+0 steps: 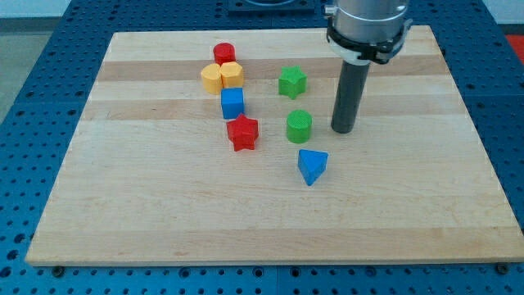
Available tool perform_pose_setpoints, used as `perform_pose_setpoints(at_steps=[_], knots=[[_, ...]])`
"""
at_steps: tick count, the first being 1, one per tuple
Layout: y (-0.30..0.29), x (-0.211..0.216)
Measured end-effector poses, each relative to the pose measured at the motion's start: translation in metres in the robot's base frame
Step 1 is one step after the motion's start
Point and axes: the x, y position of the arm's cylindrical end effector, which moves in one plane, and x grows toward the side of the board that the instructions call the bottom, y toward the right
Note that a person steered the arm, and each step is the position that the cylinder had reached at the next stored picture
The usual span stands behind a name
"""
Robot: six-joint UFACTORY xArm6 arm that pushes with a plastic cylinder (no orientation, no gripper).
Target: Move the blue triangle down a bit
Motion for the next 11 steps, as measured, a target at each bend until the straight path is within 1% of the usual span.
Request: perform_pose_setpoints(at_steps=[2,3,6,9,10,11], knots=[[-0.019,0.045],[-0.019,0.058],[-0.021,0.062],[-0.039,0.063],[-0.016,0.059],[0.04,0.039]])
